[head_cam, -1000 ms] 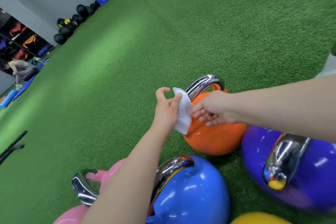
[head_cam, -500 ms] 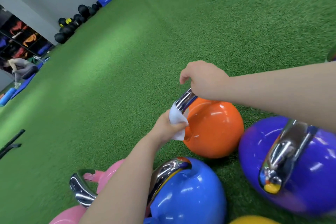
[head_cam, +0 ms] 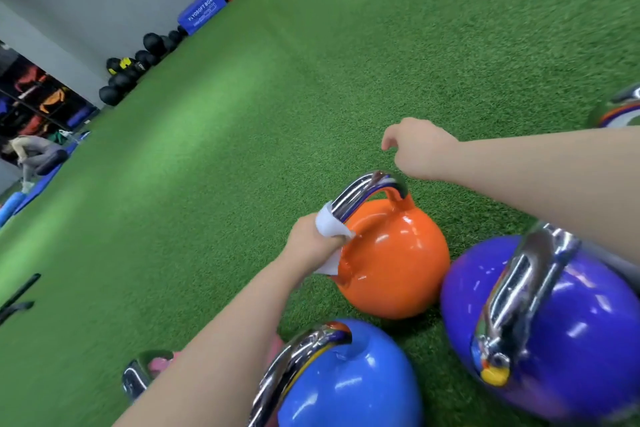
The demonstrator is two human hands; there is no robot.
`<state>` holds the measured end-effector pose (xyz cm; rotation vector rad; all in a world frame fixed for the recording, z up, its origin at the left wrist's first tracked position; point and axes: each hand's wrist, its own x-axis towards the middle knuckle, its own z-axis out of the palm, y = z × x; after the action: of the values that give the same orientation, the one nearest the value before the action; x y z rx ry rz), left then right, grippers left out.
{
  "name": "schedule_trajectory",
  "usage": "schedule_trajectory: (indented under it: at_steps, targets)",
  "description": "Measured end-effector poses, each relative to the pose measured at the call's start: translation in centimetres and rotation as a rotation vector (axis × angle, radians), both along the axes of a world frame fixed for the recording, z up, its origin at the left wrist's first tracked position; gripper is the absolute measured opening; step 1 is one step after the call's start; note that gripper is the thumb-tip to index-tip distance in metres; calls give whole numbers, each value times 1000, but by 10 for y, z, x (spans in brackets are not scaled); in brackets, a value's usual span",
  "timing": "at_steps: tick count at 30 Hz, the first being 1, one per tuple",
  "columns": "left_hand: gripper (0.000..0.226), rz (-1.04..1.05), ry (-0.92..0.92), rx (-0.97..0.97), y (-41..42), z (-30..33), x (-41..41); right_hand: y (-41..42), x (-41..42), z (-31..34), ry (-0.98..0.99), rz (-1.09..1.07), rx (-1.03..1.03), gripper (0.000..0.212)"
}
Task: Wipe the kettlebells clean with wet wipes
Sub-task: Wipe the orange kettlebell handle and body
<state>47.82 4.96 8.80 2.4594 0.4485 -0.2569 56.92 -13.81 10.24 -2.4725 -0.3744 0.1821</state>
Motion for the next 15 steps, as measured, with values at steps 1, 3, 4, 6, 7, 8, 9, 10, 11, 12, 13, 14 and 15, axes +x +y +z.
schedule_trajectory:
  at_steps: [1, 3, 4, 6, 7, 8, 9, 10, 11, 12, 13, 14, 15]
  targets:
    - [18, -74, 27, 181, -5, 5, 10, 0, -1, 0, -4, 9, 1, 43]
    - [22, -169, 87, 468, -18, 11, 27, 0, -1, -2, -12, 18, 5, 42]
    - [22, -185, 106, 549, -24, 11, 33, 0, 0, -3, -13, 22, 8, 43]
    - [18, -169, 92, 662, -38, 11, 40, 1, 1, -5, -24, 34, 31, 45]
    - [17, -154, 59, 714, -43, 11, 42, 2, 1, -6, -45, 48, 60, 47]
    - [18, -148, 13, 760, -47, 10, 43, 4, 1, -5, -82, 68, 103, 48]
    - [19, -151, -38, 802, -50, 9, 43, 6, 1, -3, -131, 93, 159, 50]
    - [20, -164, -82, 839, -53, 7, 42, 8, -1, -1, -180, 116, 220, 50]
    - [21, -179, -117, 856, -55, 6, 41, 12, -4, 3, -223, 141, 284, 50]
    - [25, -191, -134, 849, -55, 5, 41, 17, -8, 6, -244, 171, 346, 50]
    - [34, -197, -120, 809, -55, 6, 42, 22, -13, 9, -240, 205, 401, 48]
    - [51, -205, -78, 740, -53, 7, 43, 27, -18, 12, -218, 239, 433, 47]
    - [70, -230, -17, 652, -50, 9, 45, 31, -21, 12, -194, 271, 439, 46]
